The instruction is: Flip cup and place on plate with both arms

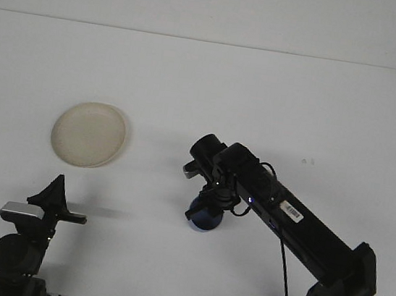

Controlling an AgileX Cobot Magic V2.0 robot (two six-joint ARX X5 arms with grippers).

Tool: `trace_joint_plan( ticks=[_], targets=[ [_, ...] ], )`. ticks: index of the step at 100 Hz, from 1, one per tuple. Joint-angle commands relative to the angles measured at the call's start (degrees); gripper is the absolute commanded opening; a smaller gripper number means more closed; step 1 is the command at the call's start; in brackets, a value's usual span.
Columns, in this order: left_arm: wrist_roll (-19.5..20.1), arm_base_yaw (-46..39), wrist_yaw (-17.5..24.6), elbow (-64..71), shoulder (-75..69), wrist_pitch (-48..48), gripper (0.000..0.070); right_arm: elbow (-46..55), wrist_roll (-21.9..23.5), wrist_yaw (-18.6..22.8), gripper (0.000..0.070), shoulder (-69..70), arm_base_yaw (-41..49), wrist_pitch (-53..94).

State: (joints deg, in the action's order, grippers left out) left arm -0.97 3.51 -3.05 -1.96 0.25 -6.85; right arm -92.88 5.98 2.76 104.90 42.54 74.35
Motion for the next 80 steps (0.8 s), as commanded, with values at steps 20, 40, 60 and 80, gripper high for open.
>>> trace_joint_plan(
  ticks=[20, 40, 60, 80],
  targets=[
    [0.11, 0.0, 0.04, 1.14, -0.07, -0.7, 0.0012, -1.64, -0.85, -0.66, 0.0156, 2.47, 0.7, 0.11],
    [0.11, 0.0, 0.04, 1.14, -0.07, -0.7, 0.0012, -1.73, -0.83, -0.66, 0.0411, 2.45, 0.68, 0.35],
    [0.11, 0.0, 0.04, 1.14, -0.07, -0.68, 0.0012, -3.63, -0.77, -0.66, 0.0472, 2.4, 0.55, 1.6],
    [0.11, 0.0, 0.04, 1.14, -0.07, -0.7, 0.0012, -9.4, -1.51, -0.66, 0.048, 2.38, 0.46, 4.02]
  ],
)
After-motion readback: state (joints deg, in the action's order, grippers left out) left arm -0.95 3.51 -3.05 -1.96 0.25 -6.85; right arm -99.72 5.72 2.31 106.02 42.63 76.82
